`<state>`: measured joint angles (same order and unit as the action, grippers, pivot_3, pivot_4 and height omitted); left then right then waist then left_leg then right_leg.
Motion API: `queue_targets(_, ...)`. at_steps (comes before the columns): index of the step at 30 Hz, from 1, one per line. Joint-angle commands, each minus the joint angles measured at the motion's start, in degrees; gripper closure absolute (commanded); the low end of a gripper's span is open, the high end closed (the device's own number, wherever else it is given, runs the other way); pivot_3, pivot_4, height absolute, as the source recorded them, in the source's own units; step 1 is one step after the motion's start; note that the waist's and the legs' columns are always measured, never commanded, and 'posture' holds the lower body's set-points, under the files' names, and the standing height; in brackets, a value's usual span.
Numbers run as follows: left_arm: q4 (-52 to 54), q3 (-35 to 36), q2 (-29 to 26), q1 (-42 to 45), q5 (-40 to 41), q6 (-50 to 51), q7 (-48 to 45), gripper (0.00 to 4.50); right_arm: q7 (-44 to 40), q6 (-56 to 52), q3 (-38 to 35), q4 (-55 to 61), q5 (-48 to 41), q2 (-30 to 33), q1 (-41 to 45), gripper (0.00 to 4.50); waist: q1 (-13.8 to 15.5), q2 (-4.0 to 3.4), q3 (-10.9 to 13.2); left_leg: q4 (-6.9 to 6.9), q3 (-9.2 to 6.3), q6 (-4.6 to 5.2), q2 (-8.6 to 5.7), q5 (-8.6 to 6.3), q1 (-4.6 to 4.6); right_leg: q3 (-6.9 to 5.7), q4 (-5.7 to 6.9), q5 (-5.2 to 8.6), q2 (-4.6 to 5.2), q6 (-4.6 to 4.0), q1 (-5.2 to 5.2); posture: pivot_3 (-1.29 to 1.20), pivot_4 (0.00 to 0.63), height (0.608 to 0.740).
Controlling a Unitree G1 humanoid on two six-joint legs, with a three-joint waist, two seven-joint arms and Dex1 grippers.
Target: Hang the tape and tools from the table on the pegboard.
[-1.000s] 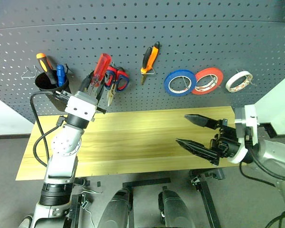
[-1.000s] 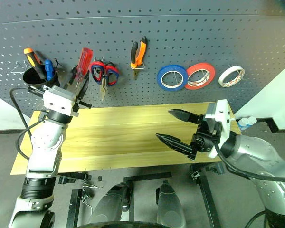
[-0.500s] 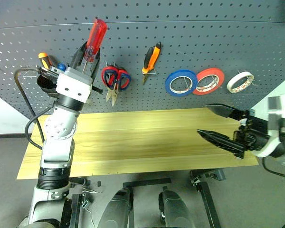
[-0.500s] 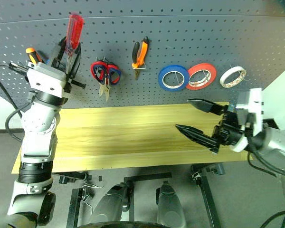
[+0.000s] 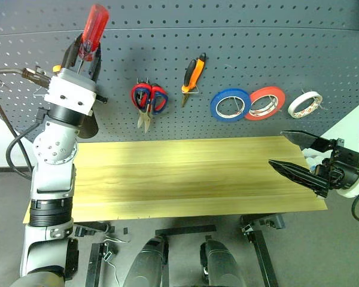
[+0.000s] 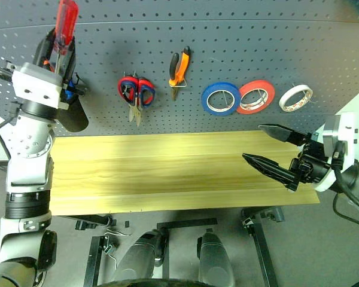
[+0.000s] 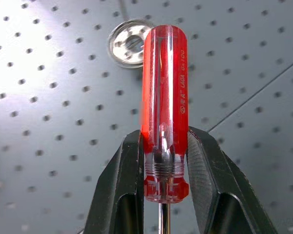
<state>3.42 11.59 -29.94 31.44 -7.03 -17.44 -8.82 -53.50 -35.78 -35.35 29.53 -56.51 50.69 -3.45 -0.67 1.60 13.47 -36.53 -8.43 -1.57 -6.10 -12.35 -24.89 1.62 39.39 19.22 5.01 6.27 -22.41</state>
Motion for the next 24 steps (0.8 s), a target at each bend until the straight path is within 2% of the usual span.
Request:
queue_targets(1, -4.2, 3.2, -3.1, 1.9, -0.8, -3.7, 2.0, 3.64, -0.3, 1.2, -2.3, 0.5, -0.4, 1.2, 1.4, 0.00, -0.1, -0.01, 0.0, -0.01, 0.00, 0.00, 0.00, 0.00, 0.00, 0.00, 0.02, 0.00, 0.00, 0.00, 0.00, -0.04, 0.198, 0.715)
queue_targets(12, -19.5, 4.5, -1.7, 2.2, 2.1, -5.6, 6.6, 3.64, 1.2, 0.1, -3.4, 2.3, -1.5, 1.4, 1.3, 0.00, -0.5, -0.02, 0.0, -0.04, 0.01, 0.00, 0.00, 0.00, 0.00, 0.02, 0.05, -0.01, 0.02, 0.01, -0.02, -0.07, 0.200, 0.715)
queue_targets(24, -17.5, 3.1, 1.9, 0.7, 2.7, -4.9, 7.3, 3.64, 1.9, -0.2, -4.5, 2.1, -1.0, 2.0, 0.4, 0.00, -0.3, -0.04, -0.1, -0.31, 0.04, 0.03, 0.00, -0.02, 0.00, 0.01, 0.18, -0.04, 0.02, 0.06, 0.04, -0.08, 0.195, 0.715)
